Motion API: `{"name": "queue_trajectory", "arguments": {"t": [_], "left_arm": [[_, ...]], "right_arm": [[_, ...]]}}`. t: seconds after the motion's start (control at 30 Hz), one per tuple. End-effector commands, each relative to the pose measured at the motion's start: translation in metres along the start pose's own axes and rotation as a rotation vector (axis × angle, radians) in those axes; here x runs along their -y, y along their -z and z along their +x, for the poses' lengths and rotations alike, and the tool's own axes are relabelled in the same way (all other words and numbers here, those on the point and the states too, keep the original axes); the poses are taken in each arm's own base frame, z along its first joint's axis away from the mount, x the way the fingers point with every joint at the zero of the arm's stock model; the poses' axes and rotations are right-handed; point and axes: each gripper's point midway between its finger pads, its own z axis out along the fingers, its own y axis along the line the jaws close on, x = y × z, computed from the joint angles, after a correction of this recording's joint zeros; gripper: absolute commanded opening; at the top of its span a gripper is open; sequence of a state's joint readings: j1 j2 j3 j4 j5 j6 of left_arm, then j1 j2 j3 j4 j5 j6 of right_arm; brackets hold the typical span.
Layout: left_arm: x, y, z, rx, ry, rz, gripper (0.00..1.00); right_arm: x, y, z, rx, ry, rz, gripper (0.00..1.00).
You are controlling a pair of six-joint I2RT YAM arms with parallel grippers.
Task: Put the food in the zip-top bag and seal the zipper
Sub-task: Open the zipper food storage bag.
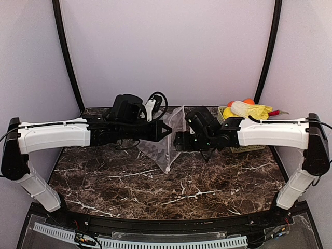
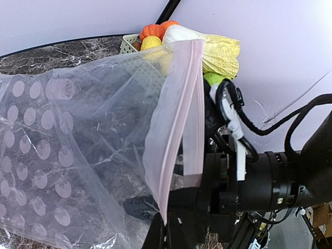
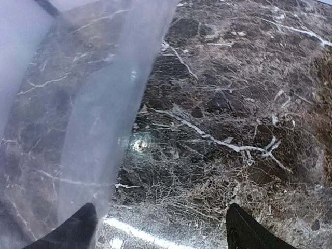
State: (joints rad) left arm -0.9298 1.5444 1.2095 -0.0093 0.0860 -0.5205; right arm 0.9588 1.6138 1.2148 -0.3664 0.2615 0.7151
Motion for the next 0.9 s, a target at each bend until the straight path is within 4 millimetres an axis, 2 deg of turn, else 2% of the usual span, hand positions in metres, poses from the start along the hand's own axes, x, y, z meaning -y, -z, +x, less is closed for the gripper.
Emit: {"name": "queue_trajectory", "arguments": {"t": [0.0, 0.13, 0.3, 0.47, 0.57, 0.7, 0.8, 0.87], "left_arm": [[0.01, 0.012, -0.021, 0.065, -0.021, 0.015, 0.01], [-0.004, 0.026, -0.021, 0.039, -0.047, -0.047, 0.01], [-0.034, 0.046, -0.017, -0.03, -0.106, -0.18, 0.01], [-0.044, 0.064, -0.021, -0.033, -0.132, -0.229, 0.01], [-0.034, 0.064, -0.023, -0.033, -0.139, -0.172, 0.01], [-0.017, 0.046, -0.017, -0.066, -0.121, -0.061, 0.01], [-0.016, 0.037, -0.017, -0.081, -0.112, -0.047, 0.01], [-0.026, 0.033, -0.02, -0.086, -0.104, -0.079, 0.01]], "right_arm": [[0.015, -0.007, 0.002, 0.01, -0.006, 0.106, 0.86], [0.037, -0.007, 0.005, 0.003, -0.033, 0.176, 0.88], [0.061, -0.008, 0.011, -0.016, -0.063, 0.216, 0.88], [0.073, -0.011, 0.017, -0.041, -0.082, 0.23, 0.88], [0.063, -0.012, 0.014, -0.045, -0.06, 0.184, 0.88], [0.024, -0.01, 0.001, -0.026, 0.017, -0.013, 0.9], [-0.012, 0.011, -0.013, 0.013, 0.082, -0.195, 0.94], [-0.026, 0.032, -0.023, 0.057, 0.114, -0.264, 0.97]]}}
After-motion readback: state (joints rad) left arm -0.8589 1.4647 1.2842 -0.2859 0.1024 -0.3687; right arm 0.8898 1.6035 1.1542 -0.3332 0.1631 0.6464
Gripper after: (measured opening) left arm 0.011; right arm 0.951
